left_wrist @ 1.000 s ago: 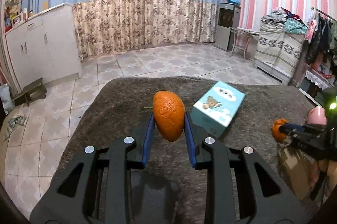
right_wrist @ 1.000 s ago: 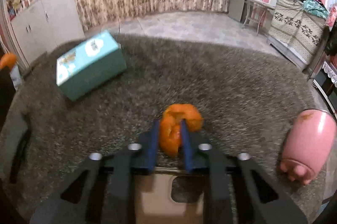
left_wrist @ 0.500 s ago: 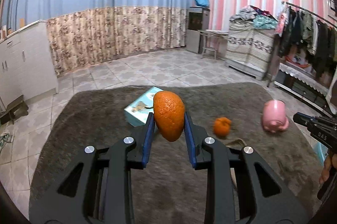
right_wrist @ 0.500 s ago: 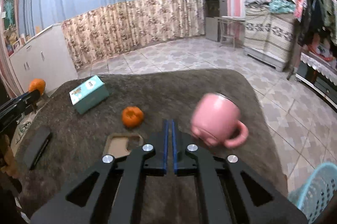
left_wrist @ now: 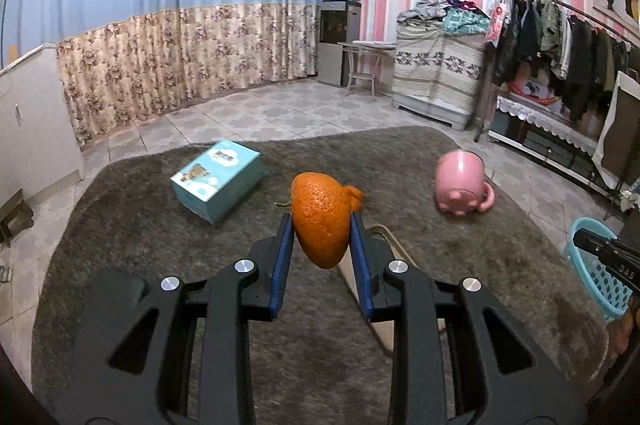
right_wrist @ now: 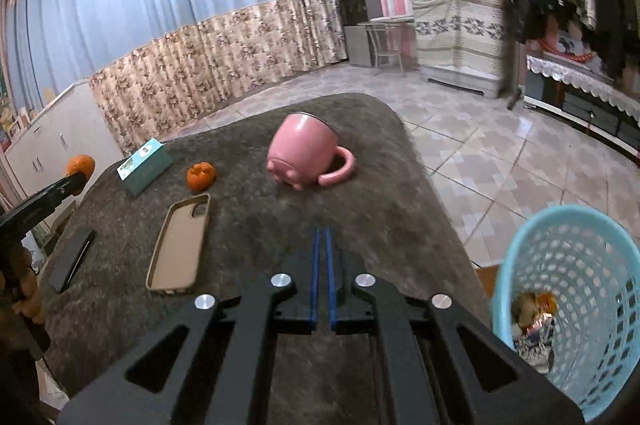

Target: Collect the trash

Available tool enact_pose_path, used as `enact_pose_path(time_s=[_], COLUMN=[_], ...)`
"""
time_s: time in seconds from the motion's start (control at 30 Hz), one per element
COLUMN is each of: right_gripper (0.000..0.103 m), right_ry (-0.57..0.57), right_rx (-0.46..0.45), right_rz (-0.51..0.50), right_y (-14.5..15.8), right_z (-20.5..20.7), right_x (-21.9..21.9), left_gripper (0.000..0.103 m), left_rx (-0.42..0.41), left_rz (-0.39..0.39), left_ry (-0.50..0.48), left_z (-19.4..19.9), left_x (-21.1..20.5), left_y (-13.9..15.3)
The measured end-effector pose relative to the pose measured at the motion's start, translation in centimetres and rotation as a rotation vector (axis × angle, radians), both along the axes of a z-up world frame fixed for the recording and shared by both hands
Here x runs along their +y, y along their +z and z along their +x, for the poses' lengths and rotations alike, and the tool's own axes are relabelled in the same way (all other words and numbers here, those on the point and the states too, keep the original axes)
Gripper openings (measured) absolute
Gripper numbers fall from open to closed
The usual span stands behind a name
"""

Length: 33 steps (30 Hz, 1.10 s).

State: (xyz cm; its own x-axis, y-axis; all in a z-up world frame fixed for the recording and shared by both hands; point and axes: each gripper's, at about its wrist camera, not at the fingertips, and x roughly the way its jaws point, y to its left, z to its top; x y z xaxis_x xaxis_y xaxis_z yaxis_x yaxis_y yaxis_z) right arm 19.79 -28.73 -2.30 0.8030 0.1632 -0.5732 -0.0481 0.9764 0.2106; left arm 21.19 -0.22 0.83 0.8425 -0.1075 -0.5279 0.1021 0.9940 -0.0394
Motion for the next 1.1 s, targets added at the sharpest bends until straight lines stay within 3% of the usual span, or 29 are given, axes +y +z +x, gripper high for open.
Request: enact_pose_path(time_s=[0.27,0.5,0.8,0.87,0.9,0.93,1.1], right_gripper=[0.004,0.004,0.006,0.03,0.066,0.078,0.079], right_ry=[0.001,0.047,0.16,0.18,0.185,0.191,0.27], right_rx=[0.03,0.027,0.043,0.053,0.051,0.032,0.037], right_rz=[-0.013,-0.042,-0.093,-0.107,-0.113,-0.117,-0.158], right_y=[-1.6,-1.8,-2.5,-2.8,-2.8,-2.6,-2.7], right_z=[0.3,3.6,9.9,11.3,11.9,12.3,15.2], right_x=[0.8,4.4,12.3,13.9,14.8,15.6,20.2], left_gripper=[0.027,0.027,0.027,0.027,0.027,0.027,0.027], left_rx=[-0.017,-0.015,-0.011,-0.01,-0.009,-0.009,-0.007], left_rz=[0.018,0.012,-0.011,-0.022,-0.026,-0.027,-0.012], left_ry=[-0.007,0.054,0.156,0.18,0.19,0.197,0.233], left_z=[-0.7,1.2,4.7,5.1,5.3,5.5,6.3], left_x=[-0.5,3.1,9.2,10.5,11.0,11.4,13.5], left_y=[0.4,0.3,0.0,-0.2,-0.2,-0.2,-0.7])
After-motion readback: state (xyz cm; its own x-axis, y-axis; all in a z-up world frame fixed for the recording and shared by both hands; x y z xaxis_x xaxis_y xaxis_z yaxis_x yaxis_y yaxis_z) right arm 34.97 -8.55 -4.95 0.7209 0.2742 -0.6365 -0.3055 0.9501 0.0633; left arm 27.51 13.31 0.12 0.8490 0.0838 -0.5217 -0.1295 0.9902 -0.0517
